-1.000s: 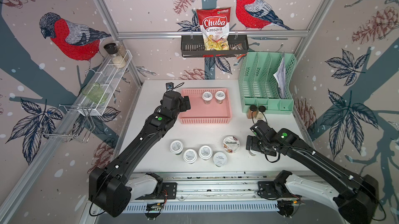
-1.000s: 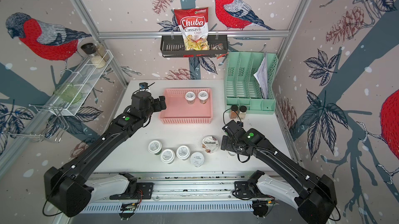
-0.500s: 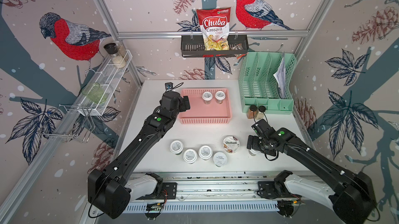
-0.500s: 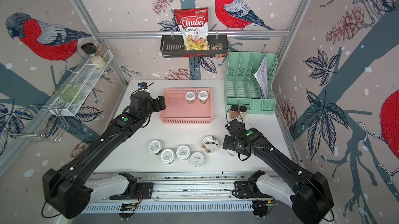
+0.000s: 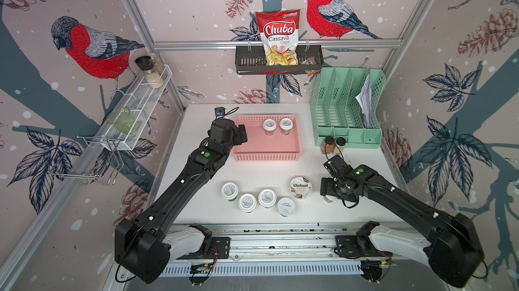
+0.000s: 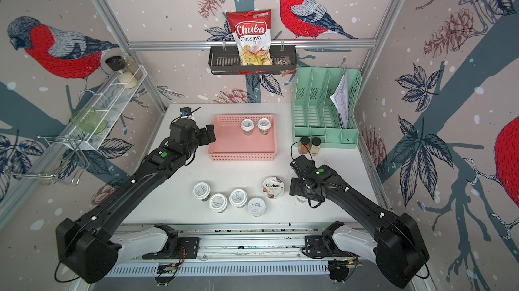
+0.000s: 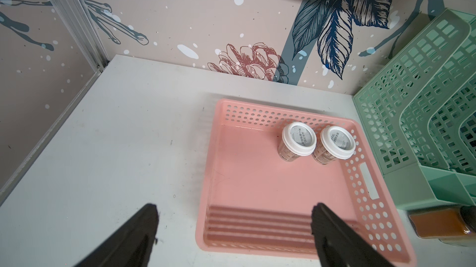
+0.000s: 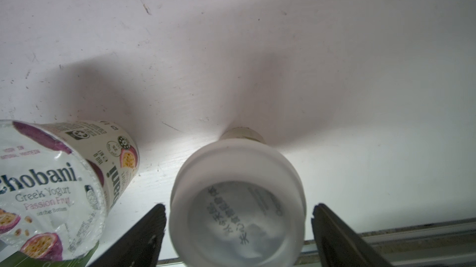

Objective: Put the yogurt in the basket
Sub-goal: Pick up the yogurt from the center of the board.

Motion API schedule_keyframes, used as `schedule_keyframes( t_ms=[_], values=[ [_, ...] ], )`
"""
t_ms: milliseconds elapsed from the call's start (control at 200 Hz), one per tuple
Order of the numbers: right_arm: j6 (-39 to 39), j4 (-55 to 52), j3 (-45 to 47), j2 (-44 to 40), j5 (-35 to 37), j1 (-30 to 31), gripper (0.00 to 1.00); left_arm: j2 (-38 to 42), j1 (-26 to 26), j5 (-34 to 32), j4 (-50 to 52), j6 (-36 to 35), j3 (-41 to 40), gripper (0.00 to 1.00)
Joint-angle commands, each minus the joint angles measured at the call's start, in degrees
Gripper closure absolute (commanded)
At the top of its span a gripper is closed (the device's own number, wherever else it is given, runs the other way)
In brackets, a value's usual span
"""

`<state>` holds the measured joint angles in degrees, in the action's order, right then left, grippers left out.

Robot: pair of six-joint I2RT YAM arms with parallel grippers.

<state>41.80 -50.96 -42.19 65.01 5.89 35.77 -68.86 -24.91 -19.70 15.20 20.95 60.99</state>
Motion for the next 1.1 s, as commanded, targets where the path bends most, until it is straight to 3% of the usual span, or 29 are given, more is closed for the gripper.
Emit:
schedule_keyframes(
  t_ms=[0,720,940,1095],
  values=[
    [-0.95,0.83,-0.17,0.50,1.15,0.10,0.10,0.07,0.21,-0.69,-0.27,-0.28,0.27,0.04],
    [-1.89,0.39,-1.43,1.65,2.21,0.09,0.24,0.91,0.20,-1.17,-0.35,-0.37,0.11,0.04],
    [-3.18,-1.78,-5.37,2.33,3.06,0.17,0.25,1.01,0.21,-0.99,-0.43,-0.37,0.09,0.04],
    [-5.95,-4.81,-13.71,5.05,5.25,-0.13,0.25,1.13,0.25,-0.87,-0.36,-0.33,0.11,0.04]
  ],
)
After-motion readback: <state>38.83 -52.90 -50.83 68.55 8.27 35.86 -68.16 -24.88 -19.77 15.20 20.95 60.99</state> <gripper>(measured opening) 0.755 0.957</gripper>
